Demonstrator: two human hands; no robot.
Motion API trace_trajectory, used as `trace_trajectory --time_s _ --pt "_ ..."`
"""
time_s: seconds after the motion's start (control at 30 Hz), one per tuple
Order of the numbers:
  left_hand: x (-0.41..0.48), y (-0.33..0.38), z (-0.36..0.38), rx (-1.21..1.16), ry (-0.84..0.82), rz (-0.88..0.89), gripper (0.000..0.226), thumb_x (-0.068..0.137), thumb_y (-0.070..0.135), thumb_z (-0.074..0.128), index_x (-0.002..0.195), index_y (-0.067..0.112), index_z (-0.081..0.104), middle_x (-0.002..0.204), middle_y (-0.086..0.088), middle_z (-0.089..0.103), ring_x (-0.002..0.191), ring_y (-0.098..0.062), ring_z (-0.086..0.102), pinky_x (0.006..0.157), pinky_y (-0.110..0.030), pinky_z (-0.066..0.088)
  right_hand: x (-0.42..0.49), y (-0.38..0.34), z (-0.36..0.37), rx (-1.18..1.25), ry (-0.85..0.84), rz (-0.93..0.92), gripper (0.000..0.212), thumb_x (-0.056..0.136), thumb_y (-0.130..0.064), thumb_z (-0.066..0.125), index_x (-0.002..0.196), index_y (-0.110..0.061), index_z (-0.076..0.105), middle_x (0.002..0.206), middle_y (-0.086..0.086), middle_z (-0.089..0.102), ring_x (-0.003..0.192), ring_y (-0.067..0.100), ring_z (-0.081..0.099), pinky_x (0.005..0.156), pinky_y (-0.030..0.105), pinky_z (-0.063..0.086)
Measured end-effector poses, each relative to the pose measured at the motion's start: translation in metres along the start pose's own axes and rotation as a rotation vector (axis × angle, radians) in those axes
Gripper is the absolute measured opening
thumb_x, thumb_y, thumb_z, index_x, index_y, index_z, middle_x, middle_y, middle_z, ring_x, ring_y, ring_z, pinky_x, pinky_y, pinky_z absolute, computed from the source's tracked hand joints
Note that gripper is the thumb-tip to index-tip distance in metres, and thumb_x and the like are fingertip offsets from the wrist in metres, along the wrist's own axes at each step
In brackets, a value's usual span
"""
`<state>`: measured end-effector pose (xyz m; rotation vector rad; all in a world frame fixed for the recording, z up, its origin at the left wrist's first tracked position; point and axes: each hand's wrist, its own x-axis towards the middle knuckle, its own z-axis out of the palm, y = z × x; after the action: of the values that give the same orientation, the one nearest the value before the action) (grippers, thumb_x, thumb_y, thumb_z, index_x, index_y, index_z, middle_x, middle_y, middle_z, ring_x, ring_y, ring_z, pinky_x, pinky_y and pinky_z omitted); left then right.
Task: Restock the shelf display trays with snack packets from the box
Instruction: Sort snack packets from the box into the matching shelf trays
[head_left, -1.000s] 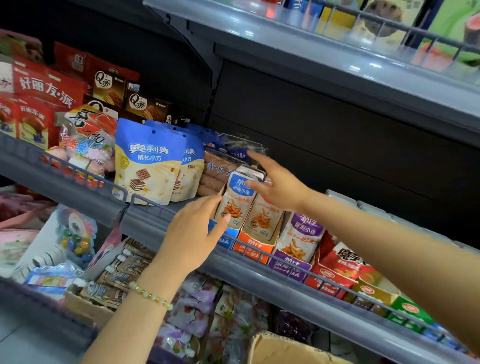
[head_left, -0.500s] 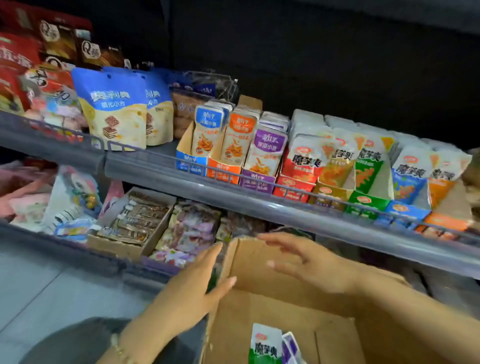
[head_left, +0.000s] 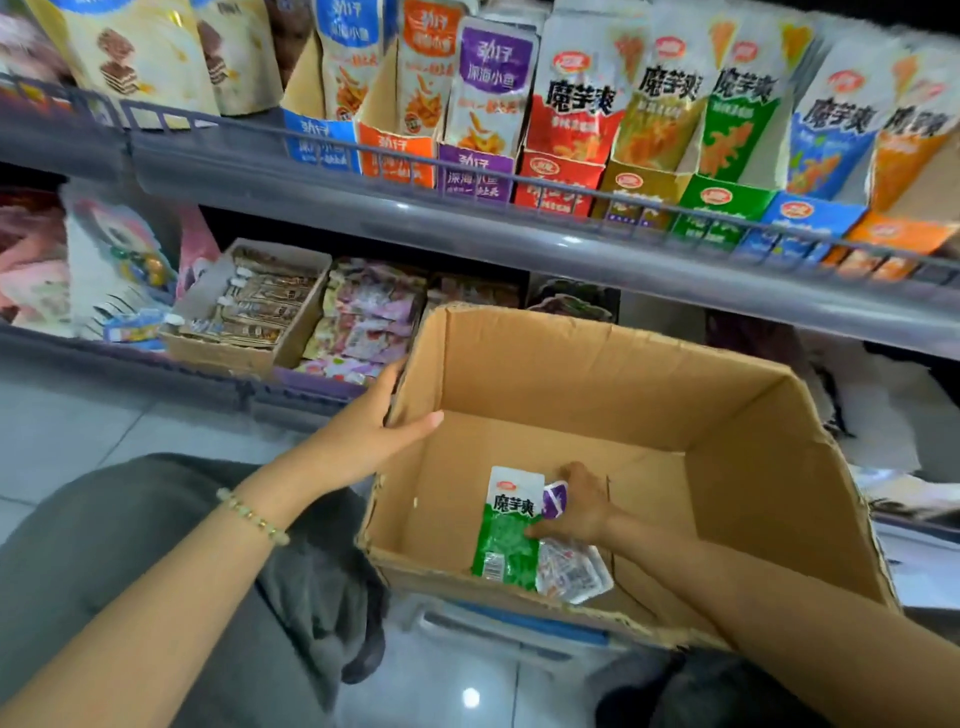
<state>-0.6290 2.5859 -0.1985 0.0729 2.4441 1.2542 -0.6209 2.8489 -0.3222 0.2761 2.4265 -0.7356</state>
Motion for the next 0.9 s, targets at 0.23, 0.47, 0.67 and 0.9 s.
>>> trace_trajectory --time_s 0.23,0.47,0.67,0.9 --pt "-0.001 -0.002 -0.001 0.007 0.052 0.058 0.100 0.072 0.061 0.056 0.151 0.035 0.000 0.160 0.010 0.008 0.144 -0.011 0.015 0.117 -0.039 0.019 -0.013 -0.006 -0.008 0.266 -0.125 -0.104 0.033 0.072 -0.008 0.082 0.085 -0.022 0.056 0.083 -0.005 0.066 0.075 0.008 0.064 0.077 0.021 0.055" --pt "0.000 0.040 0.008 0.272 0.289 0.540 0.060 0.089 0.059 0.044 0.142 0.034 0.034 0.143 0.023 0.029 0.132 0.008 0.020 0.109 -0.024 0.022 -0.047 -0.028 -0.089 0.461 0.097 -0.285 0.033 0.079 -0.014 0.077 0.105 -0.011 0.056 0.087 0.008 0.071 0.072 0.015 0.071 0.065 0.023 0.057" --pt "0.020 0.090 0.061 0.119 -0.295 0.279 0.076 0.083 0.066 0.046 0.147 0.031 0.023 0.142 0.012 0.044 0.115 0.000 0.053 0.098 -0.026 0.047 -0.073 -0.049 -0.108 0.816 0.346 -0.375 0.024 0.087 -0.019 0.068 0.106 -0.017 0.053 0.105 0.015 0.068 0.094 0.029 0.068 0.086 0.041 0.055" --pt "0.033 0.110 0.072 -0.073 -0.416 0.302 0.075 0.093 0.018 0.055 0.146 0.044 0.010 0.144 0.005 0.038 0.099 -0.010 0.055 0.087 -0.025 0.049 -0.085 -0.056 -0.115 1.067 0.174 -0.383 0.059 0.086 -0.059 0.044 0.126 -0.016 0.046 0.124 0.009 0.059 0.110 0.017 0.063 0.082 0.032 0.056"
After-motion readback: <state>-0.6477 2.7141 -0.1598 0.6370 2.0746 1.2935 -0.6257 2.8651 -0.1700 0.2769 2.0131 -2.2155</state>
